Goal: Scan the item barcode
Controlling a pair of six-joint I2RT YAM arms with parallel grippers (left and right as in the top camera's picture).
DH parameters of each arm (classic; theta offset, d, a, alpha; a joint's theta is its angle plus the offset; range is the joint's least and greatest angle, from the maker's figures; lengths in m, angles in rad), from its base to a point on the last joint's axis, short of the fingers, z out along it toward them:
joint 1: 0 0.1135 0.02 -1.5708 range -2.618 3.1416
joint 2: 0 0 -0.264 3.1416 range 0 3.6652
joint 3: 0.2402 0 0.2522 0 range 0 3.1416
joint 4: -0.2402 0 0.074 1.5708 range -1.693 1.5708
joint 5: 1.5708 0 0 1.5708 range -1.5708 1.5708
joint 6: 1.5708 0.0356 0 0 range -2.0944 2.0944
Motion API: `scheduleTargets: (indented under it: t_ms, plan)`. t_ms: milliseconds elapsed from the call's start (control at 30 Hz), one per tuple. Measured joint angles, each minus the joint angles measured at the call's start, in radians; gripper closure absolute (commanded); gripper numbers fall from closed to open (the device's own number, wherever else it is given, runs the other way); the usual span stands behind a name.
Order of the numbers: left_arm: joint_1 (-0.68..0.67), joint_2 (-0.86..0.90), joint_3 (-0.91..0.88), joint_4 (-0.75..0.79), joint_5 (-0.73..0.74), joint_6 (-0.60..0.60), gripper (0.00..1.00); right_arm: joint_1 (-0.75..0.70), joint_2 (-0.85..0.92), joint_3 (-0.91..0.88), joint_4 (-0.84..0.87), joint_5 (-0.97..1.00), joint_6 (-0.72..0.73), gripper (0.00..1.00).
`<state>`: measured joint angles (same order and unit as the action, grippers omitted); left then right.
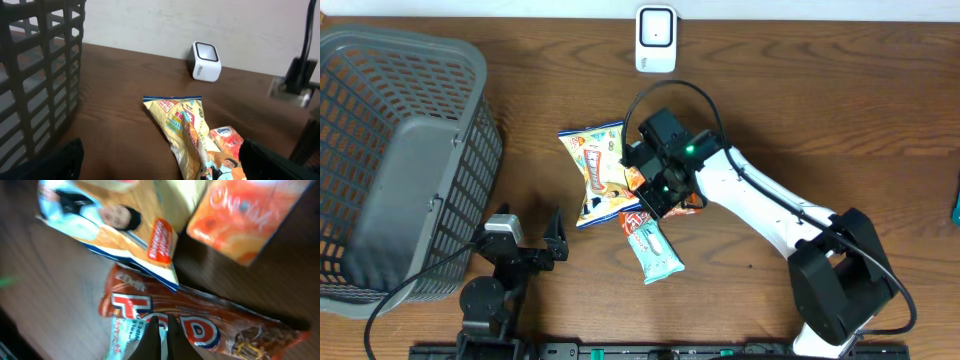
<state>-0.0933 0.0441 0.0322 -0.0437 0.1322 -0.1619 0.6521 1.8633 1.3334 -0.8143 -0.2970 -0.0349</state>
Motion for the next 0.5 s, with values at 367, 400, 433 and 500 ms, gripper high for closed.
scheduleTargets:
  t_ms: [367,400,433,500]
  plan:
    - [0.0,0.0,0.0,0.0,0.0,0.0,0.02,-0.003,0.0,-0.097,0.067,0.061,0.077,0.99]
    - [0.0,0.0,0.0,0.0,0.0,0.0,0.02,-0.007,0.0,-0.099,0.079,0.078,0.087,0.99]
    - [0.0,0.0,0.0,0.0,0.0,0.0,0.02,-0.013,0.0,-0.099,0.09,0.088,0.096,0.99]
    - [0.0,0.0,0.0,0.0,0.0,0.0,0.02,-0.029,0.0,-0.1,0.125,0.108,0.109,0.99]
